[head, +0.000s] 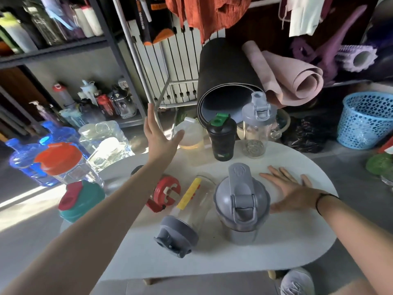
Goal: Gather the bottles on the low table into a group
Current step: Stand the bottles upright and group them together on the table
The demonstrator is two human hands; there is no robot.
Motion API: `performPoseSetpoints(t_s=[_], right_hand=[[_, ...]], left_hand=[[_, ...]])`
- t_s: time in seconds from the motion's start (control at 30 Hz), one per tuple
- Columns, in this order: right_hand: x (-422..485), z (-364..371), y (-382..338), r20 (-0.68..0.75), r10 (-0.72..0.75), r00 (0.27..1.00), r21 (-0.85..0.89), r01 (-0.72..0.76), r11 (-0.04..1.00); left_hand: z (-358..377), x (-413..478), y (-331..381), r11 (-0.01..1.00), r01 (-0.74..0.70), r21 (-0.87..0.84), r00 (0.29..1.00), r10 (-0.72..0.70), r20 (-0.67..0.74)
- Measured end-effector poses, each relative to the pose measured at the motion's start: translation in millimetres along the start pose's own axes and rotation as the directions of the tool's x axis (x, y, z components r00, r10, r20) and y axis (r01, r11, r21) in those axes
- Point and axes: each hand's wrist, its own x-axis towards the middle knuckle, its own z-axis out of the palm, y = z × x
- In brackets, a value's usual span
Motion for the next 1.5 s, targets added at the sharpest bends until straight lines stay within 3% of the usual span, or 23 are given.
performPoseSetpoints(t_s=[0.07, 0.13, 0.2, 0.23, 0.3, 0.37, 0.43, 0.57, 0.67, 0.73, 0.8, 0.87, 0.97, 1.07, 1.13, 1.33, 1.5], right_hand=[[-0.3, -0.1, -1.1, -0.003, 0.003, 1.0, -0.007, -0.003, 1.0], [-1.9, -0.3, -2.8, -0.006, 0.005, 1.0, -0.009, -0.005, 1.0], [-3.7, 0.0, -4.0, -0.011, 0.0, 1.0, -0.003, 0.0, 1.0], [-4.2, -0.1, -4.3, -0.013, -0.002, 1.0, 0.002, 0.002, 1.0], [-4.3, -0.5, -5.3, -0.016, 0.004, 1.0, -0.001, -0.004, 1.0], [-2.9, -0.5, -5.4, -0.028, 0.014, 1.0, -0.014, -0.014, 1.0], [-1.4, -0.3, -4.9, -0.031, 0.015, 0.999, -0.015, -0.015, 1.0], [0.6, 2.1, -2.9, -0.041, 0.018, 0.999, -0.009, -0.018, 1.0], [1.3, 3.2, -2.6, -0.048, 0.012, 0.999, -0.005, -0.012, 1.0], [1.7, 2.8, -2.4, -0.052, 0.015, 0.999, -0.004, -0.015, 1.0], [1.4, 1.9, -2.6, -0.043, 0.012, 0.999, 0.002, -0.012, 1.0], [-0.2, 0.7, -2.6, -0.025, 0.005, 1.0, 0.011, -0.004, 1.0], [-1.4, 0.6, -1.5, -0.021, 0.001, 1.0, 0.034, 0.0, 0.999], [-3.1, -1.0, -3.1, -0.017, -0.01, 1.0, 0.06, 0.011, 0.998], [-4.6, -2.1, -4.5, -0.012, -0.007, 1.0, 0.058, 0.008, 0.998], [-5.0, -2.7, -6.1, -0.009, 0.002, 1.0, 0.052, -0.002, 0.999], [0.5, -0.7, -1.1, -0.008, -0.012, 1.0, 0.034, 0.012, 0.999]], left_hand=[[-18.8, 0.9, -2.0, 1.0, 0.011, 0.006, 0.992, -0.01, -0.125], [-36.2, 2.1, -4.7, 0.985, 0.144, 0.099, 0.966, -0.118, -0.231], [-54.8, 3.1, -12.7, 0.892, 0.25, 0.377, 0.967, -0.214, -0.136], [-62.7, 0.8, -19.2, 0.809, 0.195, 0.555, 0.972, -0.236, 0.002], [-74.2, -6.6, -38.9, 0.596, -0.127, 0.793, 0.887, -0.29, 0.359], [-76.4, -13.8, -59.0, 0.351, -0.445, 0.824, 0.765, -0.331, 0.553], [-72.4, -22.1, -68.6, 0.264, -0.567, 0.78, 0.71, -0.324, 0.626], [-66.4, -18.7, -75.3, 0.327, -0.622, 0.712, 0.709, -0.149, 0.689], [-68.4, -10.6, -80.2, 0.332, -0.648, 0.686, 0.689, -0.128, 0.713], [-70.1, -9.0, -82.6, 0.396, -0.601, 0.694, 0.728, -0.087, 0.68], [-73.0, -7.8, -83.8, 0.606, -0.423, 0.674, 0.819, -0.062, 0.57], [-74.3, -6.4, -82.9, 0.836, -0.156, 0.526, 0.911, -0.085, 0.405], [-68.0, -8.2, -67.5, 0.976, 0.118, 0.185, 0.974, -0.15, 0.17], [-58.6, -3.3, -51.2, 0.974, 0.19, -0.122, 0.978, -0.177, 0.108], [-54.5, 4.5, -48.4, 0.942, 0.254, -0.219, 0.966, -0.234, 0.111], [-38.0, 26.0, -70.6, 0.844, 0.472, -0.255, 0.882, -0.452, 0.135], [-23.9, 33.2, -90.3, 0.84, 0.469, -0.271, 0.88, -0.42, 0.221]])
